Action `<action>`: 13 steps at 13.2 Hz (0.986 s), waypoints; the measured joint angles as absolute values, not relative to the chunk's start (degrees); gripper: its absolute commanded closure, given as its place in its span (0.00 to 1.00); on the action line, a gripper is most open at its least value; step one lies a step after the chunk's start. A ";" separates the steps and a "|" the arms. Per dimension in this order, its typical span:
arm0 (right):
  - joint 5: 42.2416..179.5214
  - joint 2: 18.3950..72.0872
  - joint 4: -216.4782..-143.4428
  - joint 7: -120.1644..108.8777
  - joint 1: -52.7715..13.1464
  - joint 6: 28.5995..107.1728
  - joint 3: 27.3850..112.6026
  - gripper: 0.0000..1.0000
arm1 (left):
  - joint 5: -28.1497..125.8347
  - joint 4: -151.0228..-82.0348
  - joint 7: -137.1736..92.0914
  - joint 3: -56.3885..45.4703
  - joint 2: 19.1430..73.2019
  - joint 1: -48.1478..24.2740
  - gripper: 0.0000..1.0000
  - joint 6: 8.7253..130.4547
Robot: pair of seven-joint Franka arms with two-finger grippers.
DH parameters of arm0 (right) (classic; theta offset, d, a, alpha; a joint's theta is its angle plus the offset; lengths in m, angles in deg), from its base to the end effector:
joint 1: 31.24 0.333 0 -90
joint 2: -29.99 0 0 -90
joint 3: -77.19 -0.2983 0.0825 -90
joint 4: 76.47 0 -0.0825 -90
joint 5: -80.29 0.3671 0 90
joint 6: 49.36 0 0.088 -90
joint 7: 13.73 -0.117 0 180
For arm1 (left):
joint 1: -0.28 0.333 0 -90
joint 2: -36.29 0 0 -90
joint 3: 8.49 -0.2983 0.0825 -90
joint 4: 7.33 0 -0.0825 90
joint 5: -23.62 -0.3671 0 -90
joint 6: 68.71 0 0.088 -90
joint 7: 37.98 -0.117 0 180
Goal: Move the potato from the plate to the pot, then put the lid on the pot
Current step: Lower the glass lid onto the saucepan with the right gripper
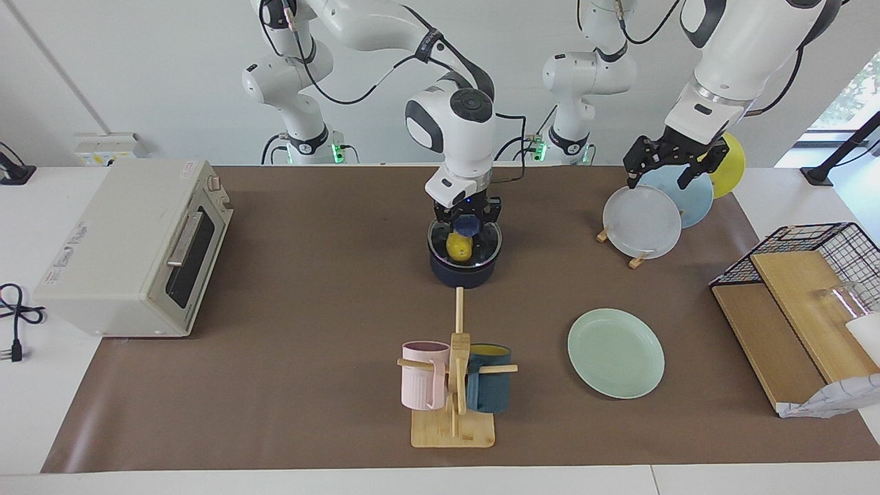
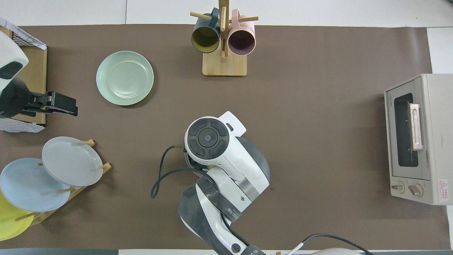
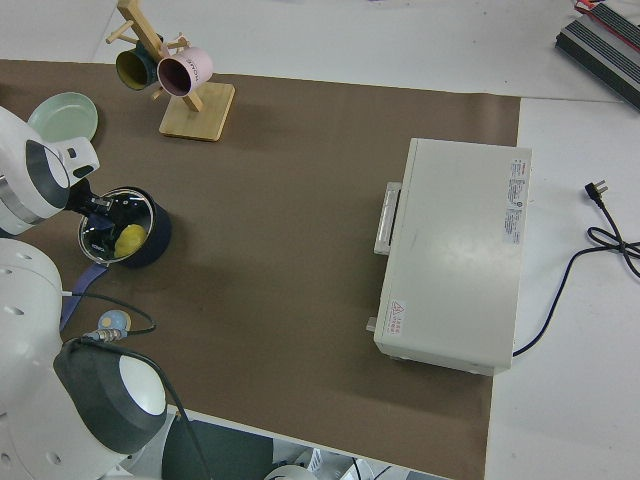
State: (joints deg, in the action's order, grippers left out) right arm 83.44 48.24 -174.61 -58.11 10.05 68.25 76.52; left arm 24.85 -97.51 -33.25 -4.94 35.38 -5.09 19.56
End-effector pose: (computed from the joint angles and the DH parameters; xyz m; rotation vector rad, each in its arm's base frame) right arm 0.4649 0.4219 0.3862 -3.0867 0.1047 0.0317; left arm 0.5229 -0.0849 0.6012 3.1211 -0.1149 -0.0309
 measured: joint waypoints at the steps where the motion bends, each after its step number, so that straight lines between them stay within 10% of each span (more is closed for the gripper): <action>1: 83.44 48.04 -174.91 -57.99 10.05 68.45 76.51 1.00 | 24.85 -97.51 -33.25 -4.93 35.38 -4.84 0.00 19.64; 13: 79.70 46.88 -177.70 -57.20 10.92 73.57 76.47 1.00 | 24.92 -98.00 -33.25 -4.47 35.33 -4.68 0.00 21.74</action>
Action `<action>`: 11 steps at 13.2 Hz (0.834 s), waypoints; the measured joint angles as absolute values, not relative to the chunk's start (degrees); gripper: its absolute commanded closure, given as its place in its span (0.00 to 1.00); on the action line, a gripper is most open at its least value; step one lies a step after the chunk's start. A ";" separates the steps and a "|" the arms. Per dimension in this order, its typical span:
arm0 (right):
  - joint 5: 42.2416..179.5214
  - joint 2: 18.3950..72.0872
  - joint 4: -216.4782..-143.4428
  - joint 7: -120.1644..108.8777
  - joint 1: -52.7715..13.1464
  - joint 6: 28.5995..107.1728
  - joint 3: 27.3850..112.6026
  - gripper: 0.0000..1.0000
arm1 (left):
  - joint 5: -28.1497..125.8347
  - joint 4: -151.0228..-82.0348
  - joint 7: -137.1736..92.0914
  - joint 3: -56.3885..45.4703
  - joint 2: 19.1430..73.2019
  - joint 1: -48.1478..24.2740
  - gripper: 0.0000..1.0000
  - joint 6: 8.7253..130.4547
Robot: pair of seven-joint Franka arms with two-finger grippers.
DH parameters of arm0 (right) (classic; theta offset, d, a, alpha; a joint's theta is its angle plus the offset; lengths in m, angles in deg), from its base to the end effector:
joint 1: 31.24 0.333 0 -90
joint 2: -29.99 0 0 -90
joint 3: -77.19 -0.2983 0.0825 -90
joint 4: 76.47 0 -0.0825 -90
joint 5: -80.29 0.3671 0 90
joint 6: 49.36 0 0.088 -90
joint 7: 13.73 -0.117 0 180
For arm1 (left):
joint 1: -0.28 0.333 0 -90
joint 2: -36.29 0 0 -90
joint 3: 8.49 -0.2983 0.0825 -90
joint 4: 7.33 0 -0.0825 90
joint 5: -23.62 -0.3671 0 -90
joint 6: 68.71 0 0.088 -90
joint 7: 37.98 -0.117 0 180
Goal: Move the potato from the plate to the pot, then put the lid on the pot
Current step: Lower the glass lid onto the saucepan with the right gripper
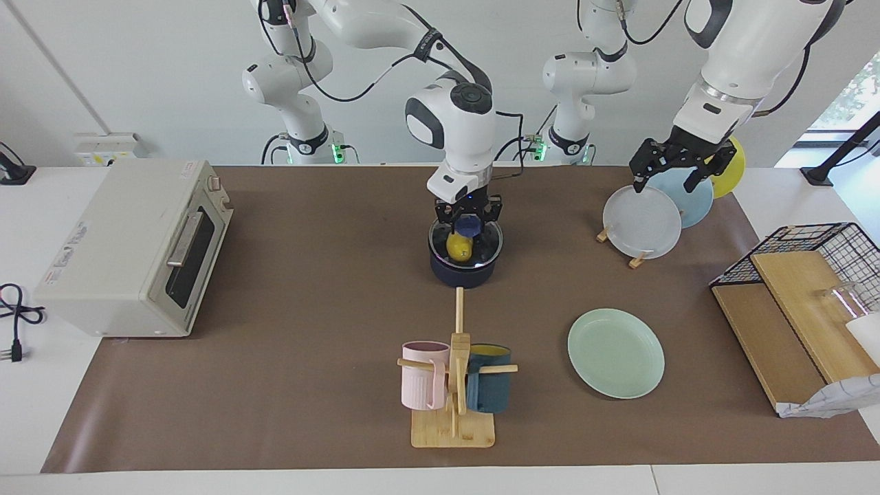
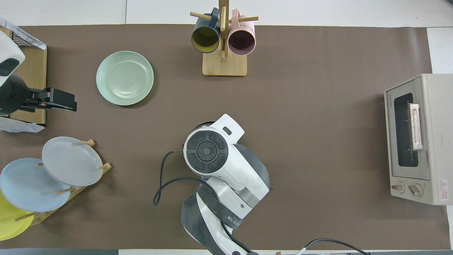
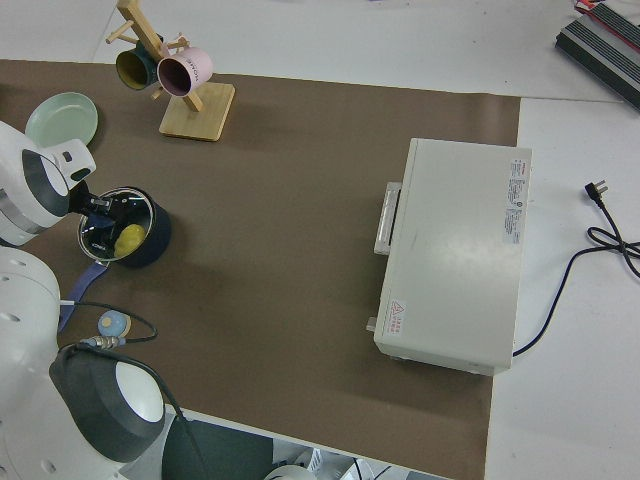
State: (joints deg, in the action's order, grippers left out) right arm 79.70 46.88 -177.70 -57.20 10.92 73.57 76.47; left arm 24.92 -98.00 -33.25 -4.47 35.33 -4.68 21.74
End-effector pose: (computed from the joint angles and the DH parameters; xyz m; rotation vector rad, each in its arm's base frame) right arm 0.4593 0.4250 0.3850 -3.0863 0.0089 -0.1001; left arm 0.5267 -0.0862 0.6011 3.1165 -0.1156 0.0159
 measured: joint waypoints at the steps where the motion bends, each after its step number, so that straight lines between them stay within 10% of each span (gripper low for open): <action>1: 78.82 46.87 -177.91 -57.20 10.95 73.97 76.47 1.00 | 24.92 -98.36 -33.25 -4.43 35.31 -4.68 0.00 21.72; 11: 74.67 45.92 -180.04 -57.20 11.37 76.95 76.22 1.00 | 24.92 -100.08 -33.25 -4.41 34.53 -4.66 0.00 21.17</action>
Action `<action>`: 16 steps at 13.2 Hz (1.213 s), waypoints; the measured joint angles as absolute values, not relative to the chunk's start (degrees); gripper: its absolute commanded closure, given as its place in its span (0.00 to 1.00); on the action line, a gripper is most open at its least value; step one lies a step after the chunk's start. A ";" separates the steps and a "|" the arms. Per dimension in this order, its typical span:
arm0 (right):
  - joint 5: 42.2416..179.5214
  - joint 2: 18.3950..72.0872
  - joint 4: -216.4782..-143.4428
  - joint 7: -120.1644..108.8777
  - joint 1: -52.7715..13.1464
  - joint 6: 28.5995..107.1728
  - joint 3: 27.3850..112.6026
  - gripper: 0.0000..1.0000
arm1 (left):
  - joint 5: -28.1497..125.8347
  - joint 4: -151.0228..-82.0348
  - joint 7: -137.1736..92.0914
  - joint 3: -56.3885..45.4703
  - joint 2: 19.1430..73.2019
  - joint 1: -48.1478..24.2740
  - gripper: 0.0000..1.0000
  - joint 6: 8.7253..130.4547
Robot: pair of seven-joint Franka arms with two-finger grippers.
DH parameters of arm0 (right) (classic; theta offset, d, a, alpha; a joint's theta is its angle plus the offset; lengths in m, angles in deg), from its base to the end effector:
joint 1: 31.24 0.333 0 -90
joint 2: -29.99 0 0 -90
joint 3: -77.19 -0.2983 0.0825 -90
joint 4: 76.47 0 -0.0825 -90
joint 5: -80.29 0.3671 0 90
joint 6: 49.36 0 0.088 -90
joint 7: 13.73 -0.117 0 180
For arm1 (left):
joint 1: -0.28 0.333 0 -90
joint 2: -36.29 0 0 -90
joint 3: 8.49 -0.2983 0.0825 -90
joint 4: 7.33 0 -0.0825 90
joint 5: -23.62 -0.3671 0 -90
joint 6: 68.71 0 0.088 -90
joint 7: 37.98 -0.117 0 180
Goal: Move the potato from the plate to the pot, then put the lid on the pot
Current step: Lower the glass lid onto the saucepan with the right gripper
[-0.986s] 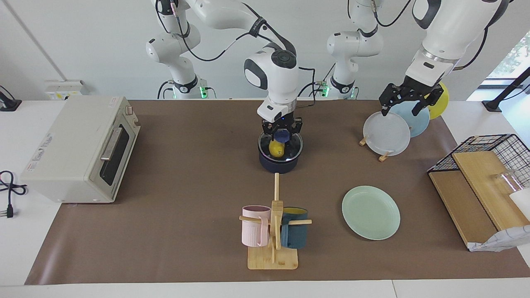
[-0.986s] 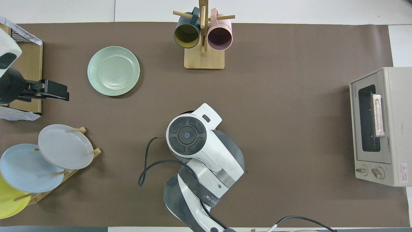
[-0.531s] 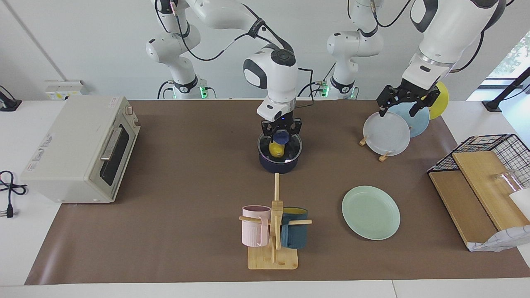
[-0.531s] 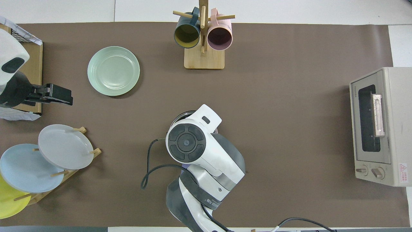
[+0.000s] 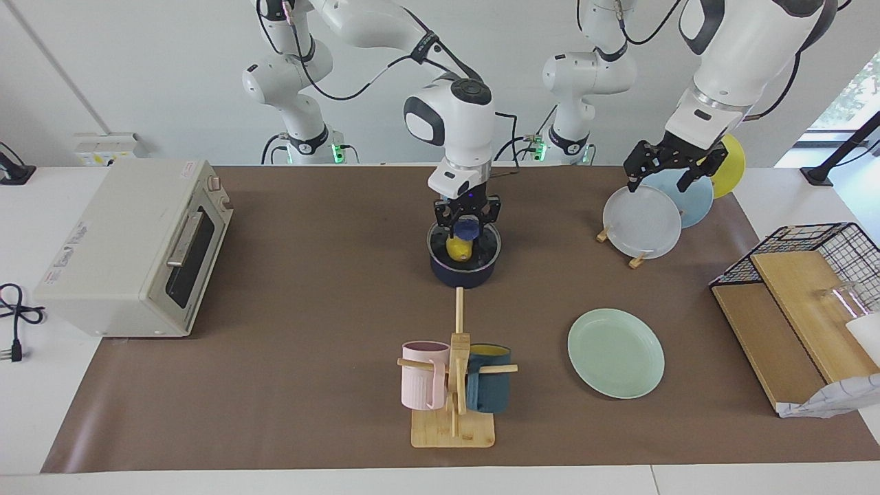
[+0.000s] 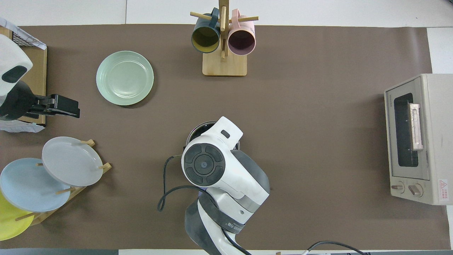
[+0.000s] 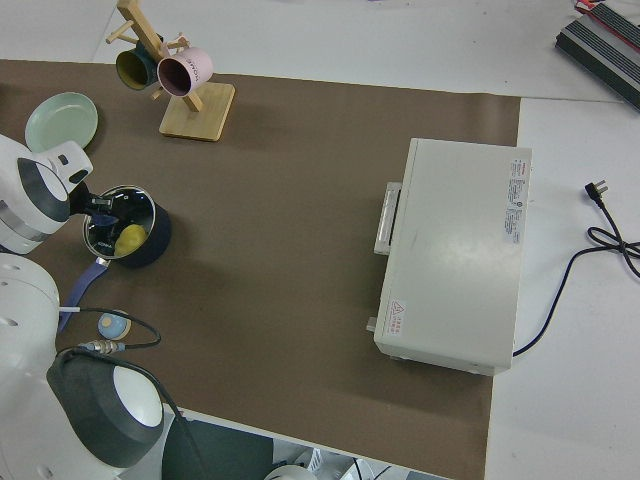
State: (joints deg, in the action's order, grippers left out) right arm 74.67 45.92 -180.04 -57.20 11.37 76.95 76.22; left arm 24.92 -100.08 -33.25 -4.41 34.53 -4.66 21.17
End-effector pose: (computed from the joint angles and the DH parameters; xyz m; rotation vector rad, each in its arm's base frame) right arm 0.4544 0.4258 0.3827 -3.1074 -0.0845 -0.2176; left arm 0.5205 -0.0859 0.5911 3.1212 -0.1165 -0.0340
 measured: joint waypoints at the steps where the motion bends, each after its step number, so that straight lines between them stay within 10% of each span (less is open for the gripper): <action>1: 74.60 45.89 -180.11 -57.20 11.38 77.04 76.22 1.00 | 24.92 -100.08 -33.25 -4.46 34.53 -4.64 0.00 21.17; 4: 74.53 45.80 -180.34 -57.20 11.38 77.39 76.22 1.00 | 24.92 -100.08 -33.25 -4.52 34.53 -4.64 0.00 21.17; 5: 74.52 45.76 -180.41 -57.20 11.38 77.49 76.22 0.82 | 24.92 -100.08 -33.25 -4.52 34.53 -4.64 0.00 21.18; 6: 74.52 45.74 -180.47 -57.20 11.38 77.57 76.23 0.28 | 24.92 -100.08 -33.25 -4.52 34.53 -4.64 0.00 21.20; 7: 74.52 45.72 -180.51 -57.20 11.38 77.62 76.24 0.00 | 24.92 -100.08 -33.25 -4.52 34.52 -4.64 0.00 21.20; 16: 74.19 45.64 -175.18 -54.23 7.03 72.11 76.96 0.00 | 24.92 -100.08 -33.25 -4.74 34.46 -4.60 0.00 21.42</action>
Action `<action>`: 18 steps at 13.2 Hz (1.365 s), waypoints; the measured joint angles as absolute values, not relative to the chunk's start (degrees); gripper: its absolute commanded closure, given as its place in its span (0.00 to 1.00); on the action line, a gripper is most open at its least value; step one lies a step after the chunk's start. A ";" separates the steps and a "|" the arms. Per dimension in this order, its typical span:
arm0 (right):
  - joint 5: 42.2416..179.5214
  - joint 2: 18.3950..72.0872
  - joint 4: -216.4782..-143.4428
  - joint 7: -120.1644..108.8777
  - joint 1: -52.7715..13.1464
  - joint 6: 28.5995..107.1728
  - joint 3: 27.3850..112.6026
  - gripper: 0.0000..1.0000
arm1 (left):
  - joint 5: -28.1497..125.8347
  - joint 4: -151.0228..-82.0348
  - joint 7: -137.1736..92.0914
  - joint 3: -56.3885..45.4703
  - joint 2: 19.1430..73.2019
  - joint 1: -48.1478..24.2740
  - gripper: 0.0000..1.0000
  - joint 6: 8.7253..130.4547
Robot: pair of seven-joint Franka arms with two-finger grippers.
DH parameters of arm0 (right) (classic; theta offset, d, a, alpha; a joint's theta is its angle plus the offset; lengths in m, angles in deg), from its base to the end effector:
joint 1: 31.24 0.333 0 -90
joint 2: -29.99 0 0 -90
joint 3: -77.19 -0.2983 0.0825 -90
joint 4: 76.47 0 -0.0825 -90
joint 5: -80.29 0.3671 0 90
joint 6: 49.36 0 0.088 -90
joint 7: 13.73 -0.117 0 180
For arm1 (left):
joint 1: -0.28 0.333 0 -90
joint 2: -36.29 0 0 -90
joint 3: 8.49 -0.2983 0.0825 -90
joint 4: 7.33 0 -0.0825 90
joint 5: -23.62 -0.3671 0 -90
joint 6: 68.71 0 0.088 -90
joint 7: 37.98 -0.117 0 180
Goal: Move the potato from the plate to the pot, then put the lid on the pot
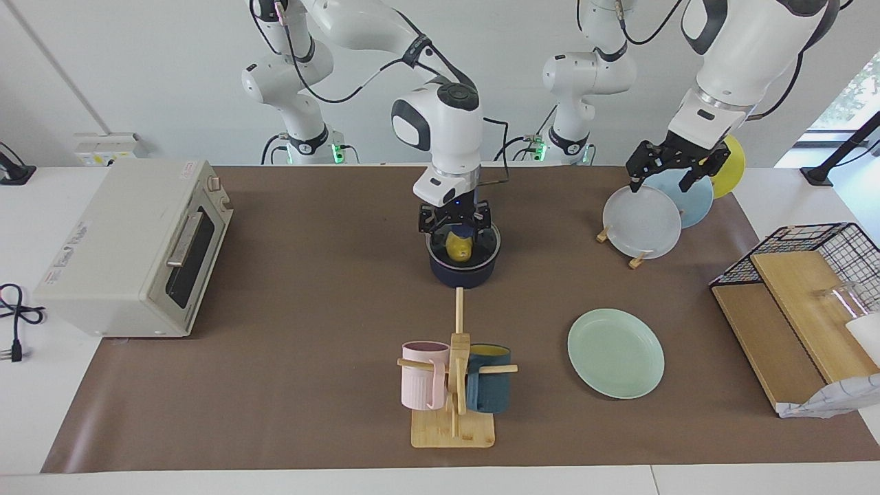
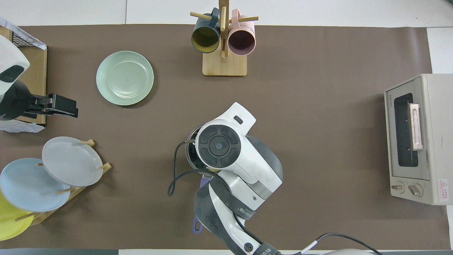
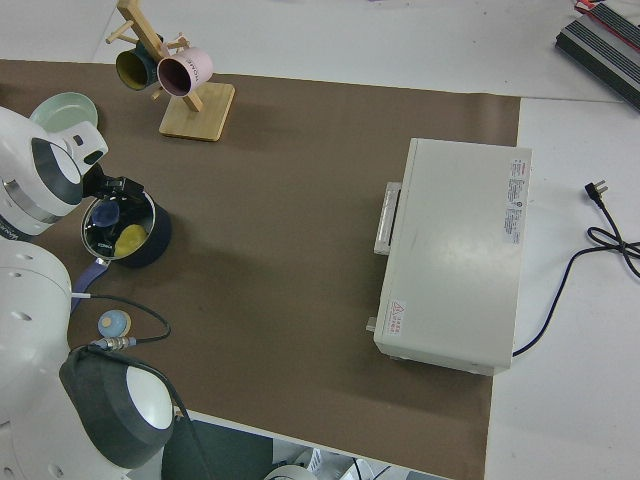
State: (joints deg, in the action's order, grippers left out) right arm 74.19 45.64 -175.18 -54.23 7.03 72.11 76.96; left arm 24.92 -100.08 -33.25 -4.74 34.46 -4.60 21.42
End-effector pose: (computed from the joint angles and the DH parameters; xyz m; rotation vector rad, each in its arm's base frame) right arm 0.4969 0.3877 0.4168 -3.1251 -0.0232 -0.2425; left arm 0.5213 -0.0823 0.5922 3.1208 -0.1059 -0.0252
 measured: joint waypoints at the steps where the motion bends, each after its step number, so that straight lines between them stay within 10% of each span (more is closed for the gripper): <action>1: 74.22 45.35 -173.45 -53.66 6.15 70.64 76.97 0.00 | 24.92 -100.08 -33.25 -4.74 34.44 -4.60 0.00 21.57; 7: 74.36 44.57 -169.32 -49.28 3.67 65.03 77.20 0.00 | 24.92 -100.08 -33.25 -4.65 34.33 -4.61 0.00 21.71; 18: 77.18 34.60 -162.46 -20.63 -22.22 38.36 77.76 0.00 | 24.92 -100.09 -33.26 -4.46 34.28 -4.62 0.00 21.66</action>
State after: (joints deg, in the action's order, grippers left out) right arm 77.18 34.60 -162.46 -20.63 -22.22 38.36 77.76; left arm 24.92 -100.09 -33.26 -4.46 34.28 -4.62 21.66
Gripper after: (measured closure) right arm 0.000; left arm 0.000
